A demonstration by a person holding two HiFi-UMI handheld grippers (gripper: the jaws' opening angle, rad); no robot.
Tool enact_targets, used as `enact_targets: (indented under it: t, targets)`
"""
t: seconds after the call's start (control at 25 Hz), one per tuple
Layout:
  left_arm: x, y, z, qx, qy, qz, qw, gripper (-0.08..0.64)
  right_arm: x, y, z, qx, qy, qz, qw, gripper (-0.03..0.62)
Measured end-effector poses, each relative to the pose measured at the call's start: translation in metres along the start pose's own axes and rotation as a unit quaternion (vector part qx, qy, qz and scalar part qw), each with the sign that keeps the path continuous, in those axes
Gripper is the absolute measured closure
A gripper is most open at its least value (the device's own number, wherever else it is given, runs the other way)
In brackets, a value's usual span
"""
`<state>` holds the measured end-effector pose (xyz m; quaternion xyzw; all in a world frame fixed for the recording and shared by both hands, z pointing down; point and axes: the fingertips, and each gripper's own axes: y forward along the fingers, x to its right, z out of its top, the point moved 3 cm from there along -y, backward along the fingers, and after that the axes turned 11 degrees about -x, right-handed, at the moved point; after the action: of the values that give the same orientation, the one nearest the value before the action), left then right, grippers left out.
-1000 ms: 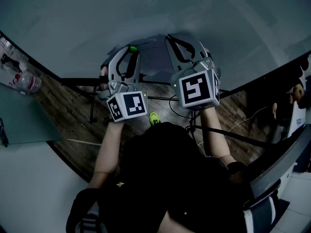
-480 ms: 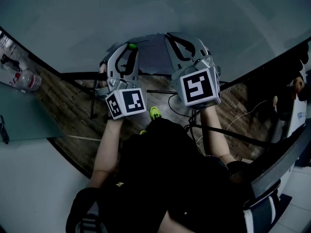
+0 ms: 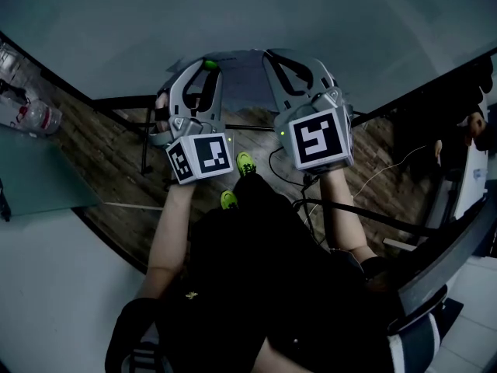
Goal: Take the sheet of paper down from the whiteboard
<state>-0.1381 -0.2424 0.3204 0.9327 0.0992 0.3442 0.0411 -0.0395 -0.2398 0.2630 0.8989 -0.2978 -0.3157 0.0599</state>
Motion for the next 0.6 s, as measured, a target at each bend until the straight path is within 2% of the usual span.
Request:
enact_targets:
  t: [0.6]
  targets:
    - [0.011, -0.006, -0.007, -0.006, -0.011, -0.022, 0.9997, 0.414, -0.015, -0.005, -0.012, -0.025, 0.010, 0.015, 1.000, 0.565]
